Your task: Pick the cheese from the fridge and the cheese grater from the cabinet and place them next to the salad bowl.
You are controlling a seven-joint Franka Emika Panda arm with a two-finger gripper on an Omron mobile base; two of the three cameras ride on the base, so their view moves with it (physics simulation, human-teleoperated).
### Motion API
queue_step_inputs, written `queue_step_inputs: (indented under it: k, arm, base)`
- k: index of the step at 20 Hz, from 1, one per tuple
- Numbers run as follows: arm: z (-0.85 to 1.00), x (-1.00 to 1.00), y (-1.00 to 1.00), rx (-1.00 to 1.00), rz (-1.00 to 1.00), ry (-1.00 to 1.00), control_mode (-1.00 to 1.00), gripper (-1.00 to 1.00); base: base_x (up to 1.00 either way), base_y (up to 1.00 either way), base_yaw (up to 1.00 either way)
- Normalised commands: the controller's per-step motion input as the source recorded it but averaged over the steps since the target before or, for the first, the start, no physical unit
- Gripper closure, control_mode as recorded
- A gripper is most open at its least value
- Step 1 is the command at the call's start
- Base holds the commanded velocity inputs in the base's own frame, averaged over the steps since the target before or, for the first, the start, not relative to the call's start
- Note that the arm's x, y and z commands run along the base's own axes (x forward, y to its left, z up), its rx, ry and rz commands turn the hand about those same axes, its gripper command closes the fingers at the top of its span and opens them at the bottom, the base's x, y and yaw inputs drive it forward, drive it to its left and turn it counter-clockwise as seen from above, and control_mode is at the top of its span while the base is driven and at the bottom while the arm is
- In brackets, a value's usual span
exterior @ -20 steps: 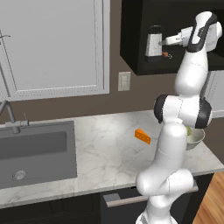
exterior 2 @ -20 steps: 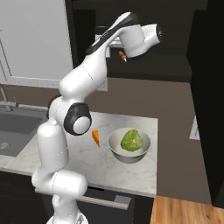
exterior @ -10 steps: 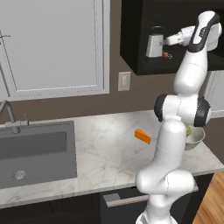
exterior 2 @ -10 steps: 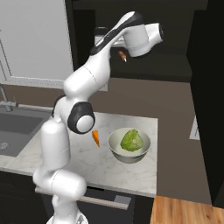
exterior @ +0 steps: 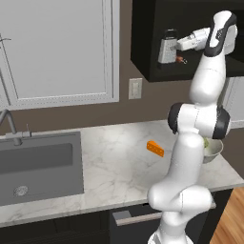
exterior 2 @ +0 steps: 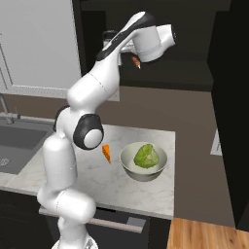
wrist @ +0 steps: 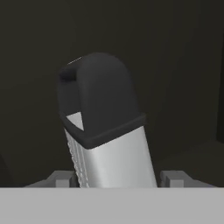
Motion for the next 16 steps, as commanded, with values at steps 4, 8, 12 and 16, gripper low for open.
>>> queue_step_inputs:
  k: [4, 8, 12, 16]
  arm:
    - [-0.12, -0.17, 0.14, 0.0, 0.0, -0.02, -1.0, 1.0]
    - [-0.01, -0.3, 0.0, 0.0, 0.0, -0.07, -1.0, 1.0]
    - [0.0, -0.49, 0.0, 0.0, 0.0, -0.1, -1.0, 1.0]
    - [0.06, -0.44, 0.01, 0.0, 0.0, -0.11, -1.0, 1.0]
  base:
    - [0.0, 0.0, 0.0]
    - [0.0, 0.0, 0.0]
    - [0.0, 0.0, 0.0]
    - [0.0, 0.0, 0.0]
